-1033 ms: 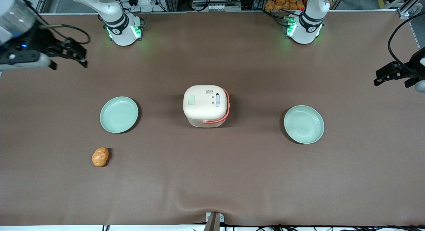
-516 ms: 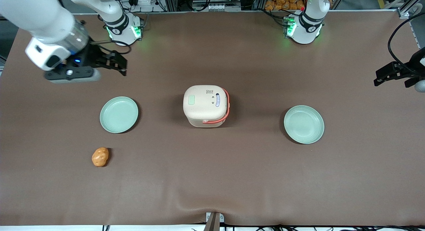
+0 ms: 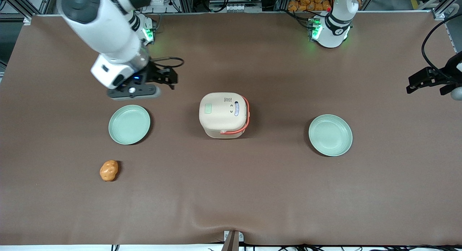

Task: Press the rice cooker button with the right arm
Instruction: 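Move the right gripper over the white rice cooker's front button, then press the green lid-release button down with the closed right gripper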

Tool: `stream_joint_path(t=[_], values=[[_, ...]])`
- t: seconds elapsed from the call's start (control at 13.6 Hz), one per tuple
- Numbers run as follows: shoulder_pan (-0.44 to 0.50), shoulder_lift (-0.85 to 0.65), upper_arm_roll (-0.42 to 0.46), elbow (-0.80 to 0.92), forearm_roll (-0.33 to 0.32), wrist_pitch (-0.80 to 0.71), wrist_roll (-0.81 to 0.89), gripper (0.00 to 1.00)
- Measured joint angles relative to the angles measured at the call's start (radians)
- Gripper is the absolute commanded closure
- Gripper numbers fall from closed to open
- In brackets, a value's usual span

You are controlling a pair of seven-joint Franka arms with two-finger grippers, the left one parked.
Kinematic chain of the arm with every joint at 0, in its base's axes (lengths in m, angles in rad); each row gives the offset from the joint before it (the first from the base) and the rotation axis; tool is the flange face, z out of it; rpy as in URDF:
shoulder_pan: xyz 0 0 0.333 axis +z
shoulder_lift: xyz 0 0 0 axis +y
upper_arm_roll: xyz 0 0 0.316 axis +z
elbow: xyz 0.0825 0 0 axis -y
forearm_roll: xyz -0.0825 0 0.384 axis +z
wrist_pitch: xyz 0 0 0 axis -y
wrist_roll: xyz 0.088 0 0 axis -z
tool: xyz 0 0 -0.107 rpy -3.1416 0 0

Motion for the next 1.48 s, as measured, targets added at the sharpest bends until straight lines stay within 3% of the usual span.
stream_joint_path(t=[0.3, 0.37, 0.59, 1.48], values=[[0.076, 0.079, 0.0, -0.004, 0.001, 0.088, 0.087, 0.86], [0.093, 0.101, 0.0, -0.005, 0.001, 0.104, 0.103, 0.95], [0.119, 0.16, 0.0, -0.006, 0.001, 0.141, 0.119, 1.0], [0.146, 0.283, -0.003, -0.06, 0.0, 0.283, 0.197, 1.0]])
